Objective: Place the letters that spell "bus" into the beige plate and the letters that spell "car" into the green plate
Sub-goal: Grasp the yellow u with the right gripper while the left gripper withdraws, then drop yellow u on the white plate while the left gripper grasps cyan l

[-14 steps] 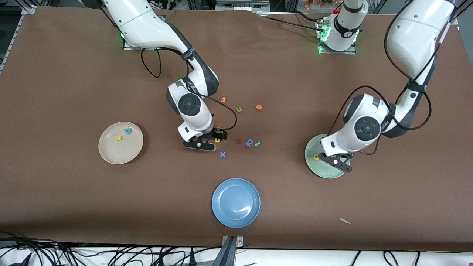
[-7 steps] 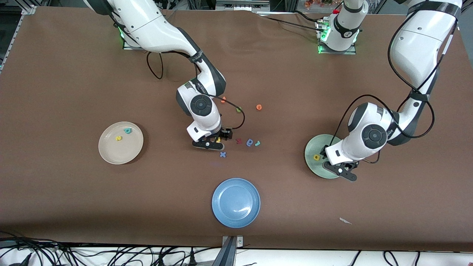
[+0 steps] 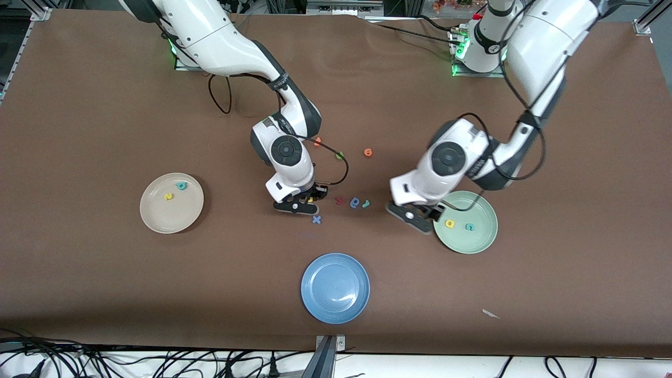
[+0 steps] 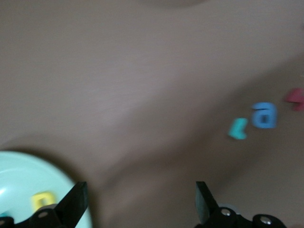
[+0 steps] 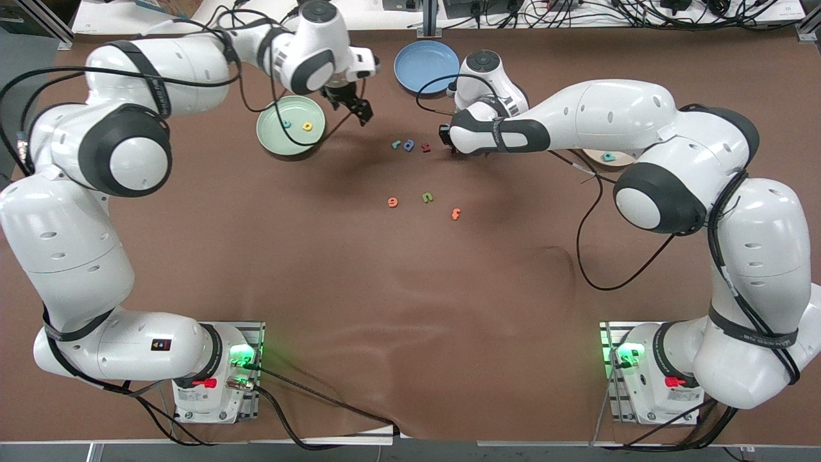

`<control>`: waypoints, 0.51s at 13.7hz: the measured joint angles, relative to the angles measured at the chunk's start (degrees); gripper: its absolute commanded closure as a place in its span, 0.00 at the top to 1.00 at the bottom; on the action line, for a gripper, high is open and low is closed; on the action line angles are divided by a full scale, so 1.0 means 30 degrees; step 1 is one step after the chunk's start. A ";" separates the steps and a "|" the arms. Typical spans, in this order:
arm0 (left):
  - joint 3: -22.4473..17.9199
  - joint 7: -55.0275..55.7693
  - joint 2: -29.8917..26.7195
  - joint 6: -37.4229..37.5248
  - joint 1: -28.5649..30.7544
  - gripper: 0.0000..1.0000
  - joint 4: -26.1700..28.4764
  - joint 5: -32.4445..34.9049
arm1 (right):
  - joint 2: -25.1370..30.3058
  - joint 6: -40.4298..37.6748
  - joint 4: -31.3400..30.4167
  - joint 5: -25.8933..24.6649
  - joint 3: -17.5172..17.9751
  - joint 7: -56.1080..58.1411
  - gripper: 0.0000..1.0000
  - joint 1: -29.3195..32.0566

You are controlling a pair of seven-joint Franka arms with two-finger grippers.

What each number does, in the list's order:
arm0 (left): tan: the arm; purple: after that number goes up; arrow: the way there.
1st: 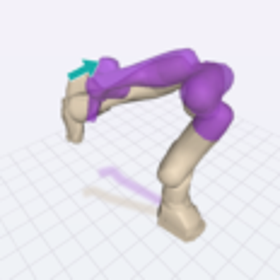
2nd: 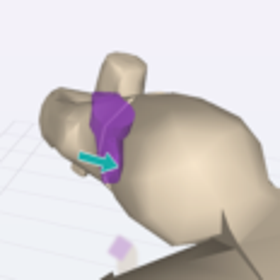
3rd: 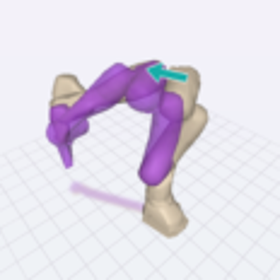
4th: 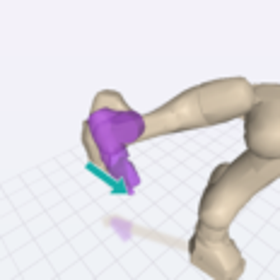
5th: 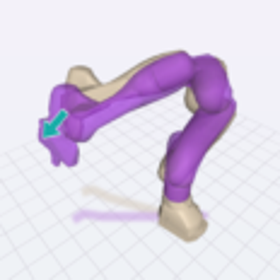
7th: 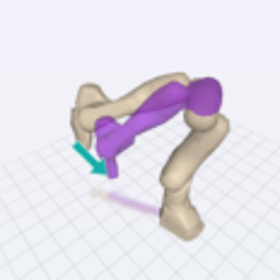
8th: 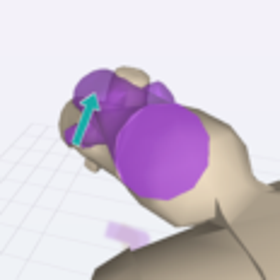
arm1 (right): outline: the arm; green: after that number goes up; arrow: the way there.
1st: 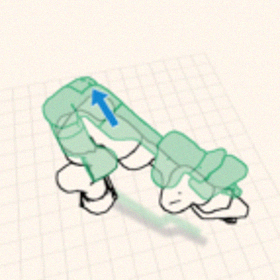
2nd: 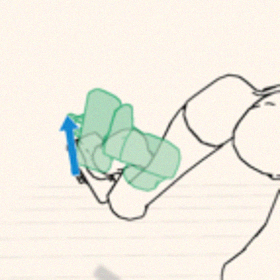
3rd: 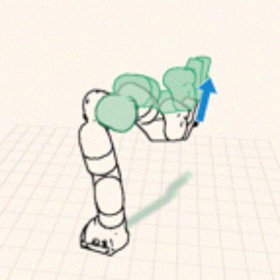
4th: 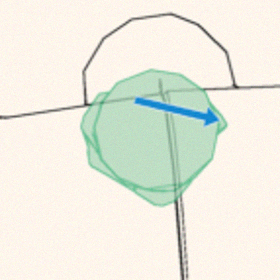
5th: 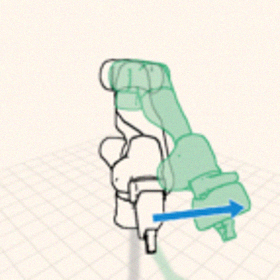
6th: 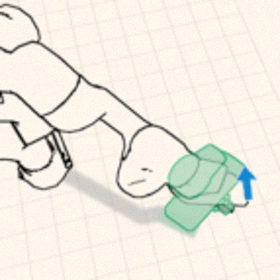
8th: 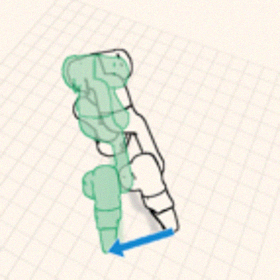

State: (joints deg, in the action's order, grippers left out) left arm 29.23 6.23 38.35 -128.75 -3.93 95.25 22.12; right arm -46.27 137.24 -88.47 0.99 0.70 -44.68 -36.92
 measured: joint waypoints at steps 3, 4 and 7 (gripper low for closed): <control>-0.0008 -0.0205 0.0295 -0.0217 -0.1730 0.81 -0.0154 0.0024 | 0.0031 -0.0103 0.0035 0.0001 0.0001 -0.0176 0.09 -0.0023; -0.0015 -0.0422 0.0409 -0.0599 -0.2036 0.81 -0.0158 0.0101 | 0.0049 -0.0107 0.0039 0.0001 -0.0022 -0.0177 0.08 -0.0004; -0.0174 -0.2670 0.1101 -0.2480 -0.2206 0.81 -0.0172 0.0532 | 0.0890 -0.1806 -0.0069 -0.0081 -0.0376 0.1042 0.06 0.0910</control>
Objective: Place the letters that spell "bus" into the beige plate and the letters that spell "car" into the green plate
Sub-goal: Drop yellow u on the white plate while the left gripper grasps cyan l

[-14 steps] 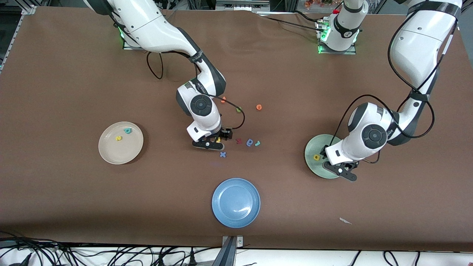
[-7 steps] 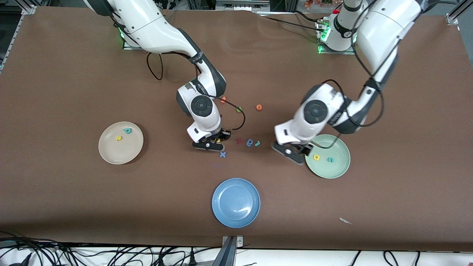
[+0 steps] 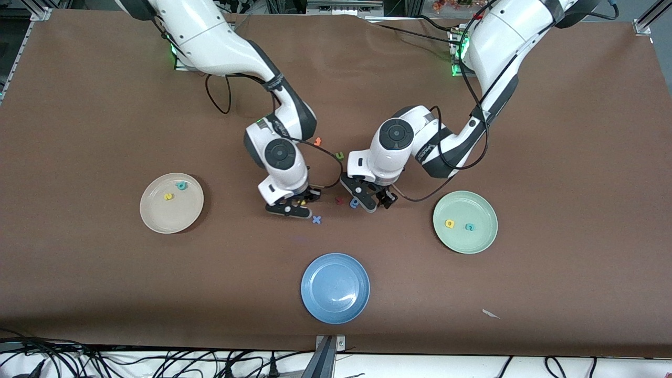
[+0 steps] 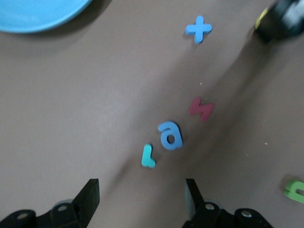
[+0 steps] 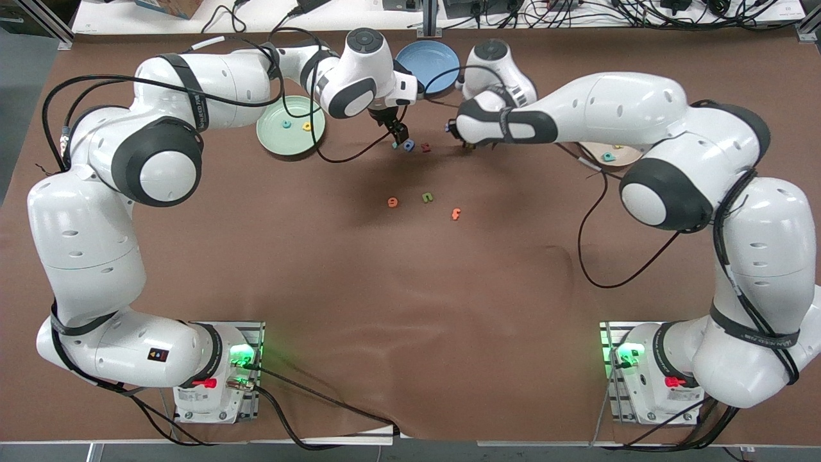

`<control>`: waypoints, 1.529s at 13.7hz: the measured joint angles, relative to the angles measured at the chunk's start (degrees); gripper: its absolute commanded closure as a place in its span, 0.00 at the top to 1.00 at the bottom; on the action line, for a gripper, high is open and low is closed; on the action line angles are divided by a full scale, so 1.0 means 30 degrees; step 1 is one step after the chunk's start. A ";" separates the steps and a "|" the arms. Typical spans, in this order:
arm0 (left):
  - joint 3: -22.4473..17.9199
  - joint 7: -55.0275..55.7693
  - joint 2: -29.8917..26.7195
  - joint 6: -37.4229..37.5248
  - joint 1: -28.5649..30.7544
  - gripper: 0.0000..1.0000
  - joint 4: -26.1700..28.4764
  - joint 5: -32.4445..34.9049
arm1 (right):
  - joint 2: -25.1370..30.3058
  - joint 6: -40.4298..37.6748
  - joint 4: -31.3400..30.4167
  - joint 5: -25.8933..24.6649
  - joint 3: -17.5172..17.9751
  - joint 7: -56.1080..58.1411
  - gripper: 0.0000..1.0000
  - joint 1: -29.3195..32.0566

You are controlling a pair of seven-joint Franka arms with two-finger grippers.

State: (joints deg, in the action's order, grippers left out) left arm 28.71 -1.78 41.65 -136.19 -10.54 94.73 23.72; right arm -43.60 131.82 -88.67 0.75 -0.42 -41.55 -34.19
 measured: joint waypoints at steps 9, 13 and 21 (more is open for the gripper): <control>-0.0226 -0.2612 0.1265 -0.1792 0.0030 0.70 -0.0122 0.1519 | 0.6371 -0.0414 -0.7778 -0.1611 -0.0117 0.8335 0.01 0.7486; -0.0256 -0.2619 0.1623 -0.1859 -0.0244 0.66 -0.0122 0.1840 | 0.7299 0.1548 -1.0084 -0.1712 -0.0078 1.0519 0.67 1.0488; -0.0542 -0.2523 0.2136 -0.2547 -0.0348 0.13 -0.0123 0.2751 | 0.7857 0.2156 -0.9927 -0.1552 0.0901 1.0519 1.00 1.0640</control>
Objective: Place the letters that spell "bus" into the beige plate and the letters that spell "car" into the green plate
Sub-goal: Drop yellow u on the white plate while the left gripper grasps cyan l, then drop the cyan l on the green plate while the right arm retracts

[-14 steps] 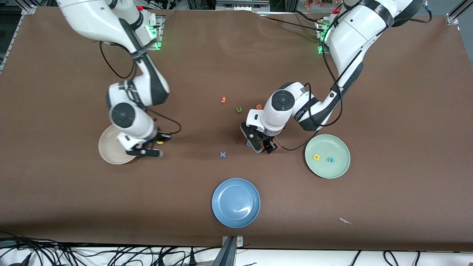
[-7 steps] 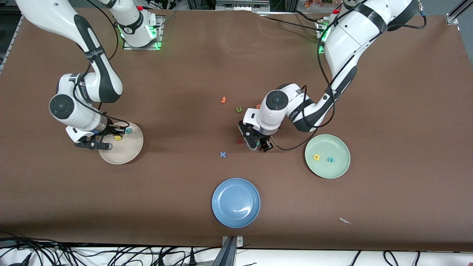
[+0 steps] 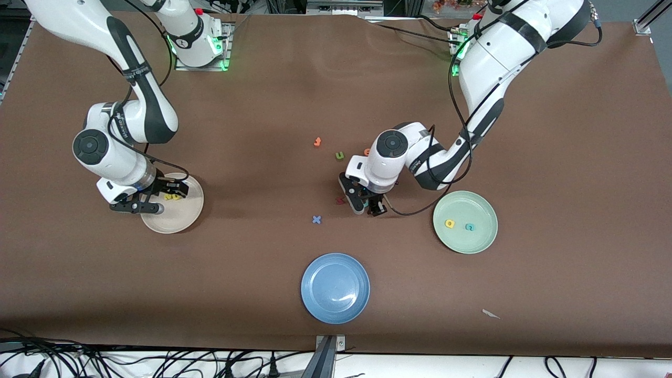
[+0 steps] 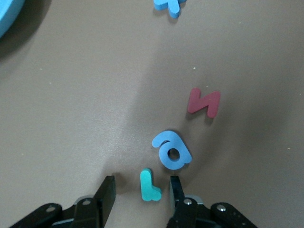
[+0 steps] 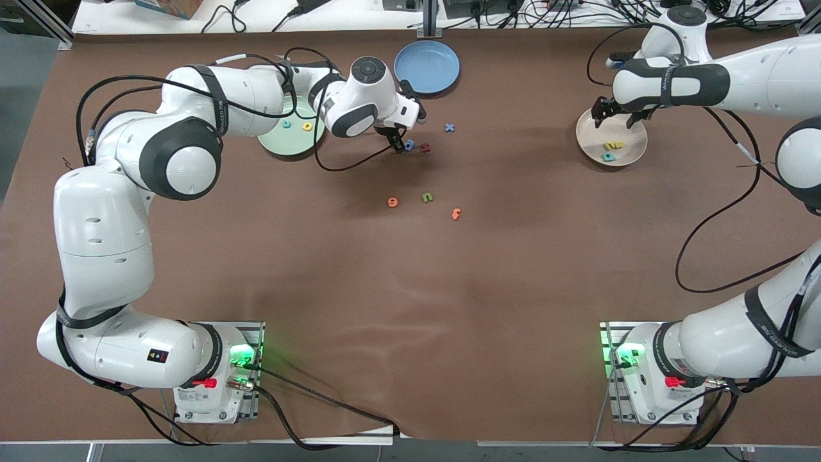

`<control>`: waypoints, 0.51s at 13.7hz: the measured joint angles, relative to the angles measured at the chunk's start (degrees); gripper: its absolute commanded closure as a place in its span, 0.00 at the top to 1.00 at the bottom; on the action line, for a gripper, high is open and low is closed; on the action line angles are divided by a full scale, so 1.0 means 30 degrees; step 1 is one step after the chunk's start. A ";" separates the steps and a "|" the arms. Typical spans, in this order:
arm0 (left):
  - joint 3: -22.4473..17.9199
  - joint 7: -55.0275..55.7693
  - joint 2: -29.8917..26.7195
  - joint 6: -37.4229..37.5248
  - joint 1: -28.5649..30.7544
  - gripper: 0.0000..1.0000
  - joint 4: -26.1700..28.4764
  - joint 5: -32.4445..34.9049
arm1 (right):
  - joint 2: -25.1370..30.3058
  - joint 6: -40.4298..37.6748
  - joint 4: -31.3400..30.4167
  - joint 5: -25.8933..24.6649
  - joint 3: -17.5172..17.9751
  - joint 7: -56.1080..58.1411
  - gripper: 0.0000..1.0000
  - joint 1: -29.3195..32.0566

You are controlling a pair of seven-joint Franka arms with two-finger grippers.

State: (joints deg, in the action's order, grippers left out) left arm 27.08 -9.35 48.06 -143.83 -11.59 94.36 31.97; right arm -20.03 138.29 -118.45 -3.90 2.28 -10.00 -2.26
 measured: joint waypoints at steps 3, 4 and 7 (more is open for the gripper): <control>-0.0020 -0.0003 -0.0001 -0.0037 -0.0001 0.00 -0.0003 0.0001 | 0.0969 -0.2013 0.0605 0.1257 0.0115 -0.0248 1.00 -0.0518; -0.0025 -0.0011 -0.0001 -0.0046 0.0002 0.00 -0.0013 0.0001 | 0.1305 -0.2871 0.0989 0.1380 0.0124 -0.0716 1.00 -0.0636; -0.0089 -0.0011 -0.0015 -0.0049 0.0070 0.00 -0.0113 0.0001 | 0.2426 -0.4525 0.1805 0.1386 0.0117 -0.1970 1.00 -0.0631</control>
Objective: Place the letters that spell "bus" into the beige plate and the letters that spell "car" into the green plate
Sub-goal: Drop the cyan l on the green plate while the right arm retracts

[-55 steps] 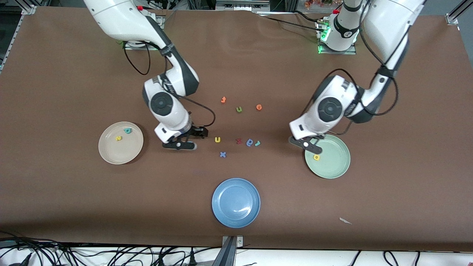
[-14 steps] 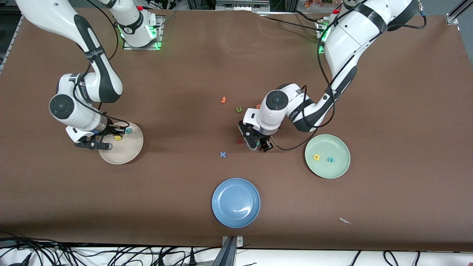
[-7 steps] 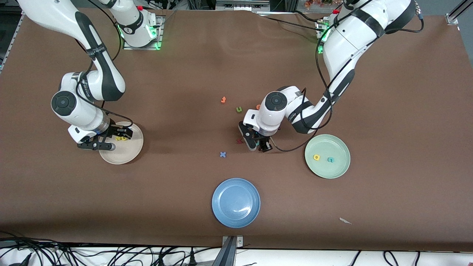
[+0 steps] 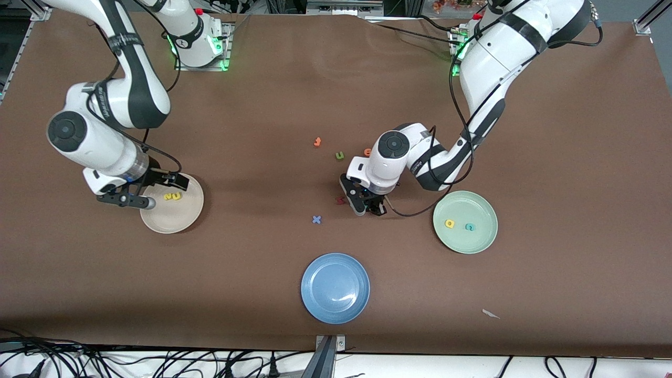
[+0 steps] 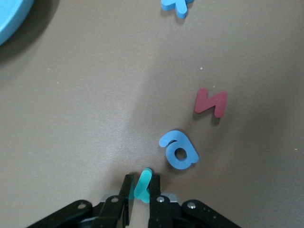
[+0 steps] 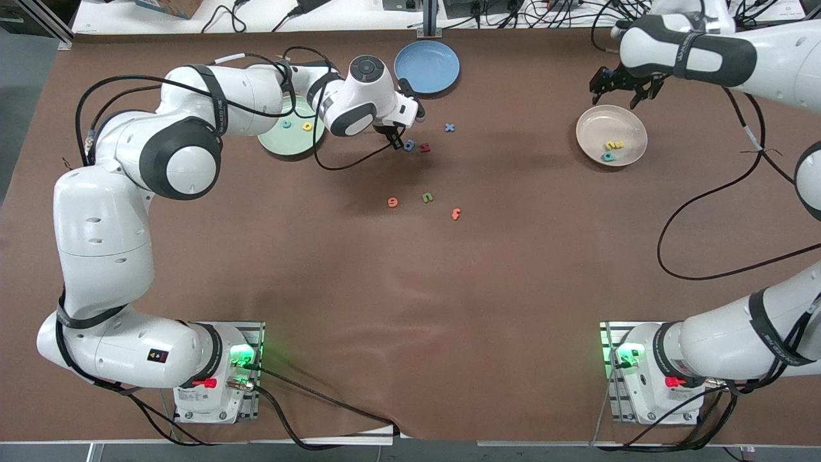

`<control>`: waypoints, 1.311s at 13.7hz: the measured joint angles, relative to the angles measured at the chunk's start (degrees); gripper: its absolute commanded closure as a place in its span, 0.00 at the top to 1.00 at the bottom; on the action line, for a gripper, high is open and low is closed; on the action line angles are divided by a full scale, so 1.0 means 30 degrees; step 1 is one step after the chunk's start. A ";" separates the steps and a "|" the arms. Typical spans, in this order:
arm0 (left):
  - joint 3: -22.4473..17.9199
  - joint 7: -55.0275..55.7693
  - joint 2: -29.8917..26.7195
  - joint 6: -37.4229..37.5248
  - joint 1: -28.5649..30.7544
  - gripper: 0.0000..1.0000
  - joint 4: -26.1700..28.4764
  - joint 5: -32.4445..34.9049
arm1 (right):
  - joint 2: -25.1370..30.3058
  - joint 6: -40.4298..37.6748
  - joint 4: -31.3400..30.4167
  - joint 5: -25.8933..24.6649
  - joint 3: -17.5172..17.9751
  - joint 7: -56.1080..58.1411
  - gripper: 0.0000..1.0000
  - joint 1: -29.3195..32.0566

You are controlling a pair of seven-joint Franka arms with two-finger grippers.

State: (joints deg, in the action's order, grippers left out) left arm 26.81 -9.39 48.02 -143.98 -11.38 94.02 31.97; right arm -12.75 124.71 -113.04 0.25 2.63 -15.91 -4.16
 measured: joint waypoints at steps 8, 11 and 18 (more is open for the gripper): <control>0.2964 0.0001 -0.1320 0.5463 0.3817 0.00 -0.0630 0.0000 | 0.1888 -0.7741 0.5110 0.0001 -0.0300 -0.0100 1.00 0.0126; 0.4854 -0.0471 -0.1623 0.7419 0.6838 0.00 -0.0605 0.0000 | 0.2217 -0.8205 0.5797 0.0003 -0.0614 -0.0094 1.00 0.0136; 0.4758 -0.2917 -0.1228 0.7446 1.0926 0.26 0.0821 0.0029 | 0.3068 -0.9254 0.6052 0.0008 -0.1051 0.0823 1.00 0.0140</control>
State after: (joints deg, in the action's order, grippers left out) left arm 41.09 -18.14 44.33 -121.64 21.40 96.49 32.06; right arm -3.55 96.95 -94.88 0.28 -0.52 -13.44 -3.74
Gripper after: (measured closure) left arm 0.828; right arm 0.000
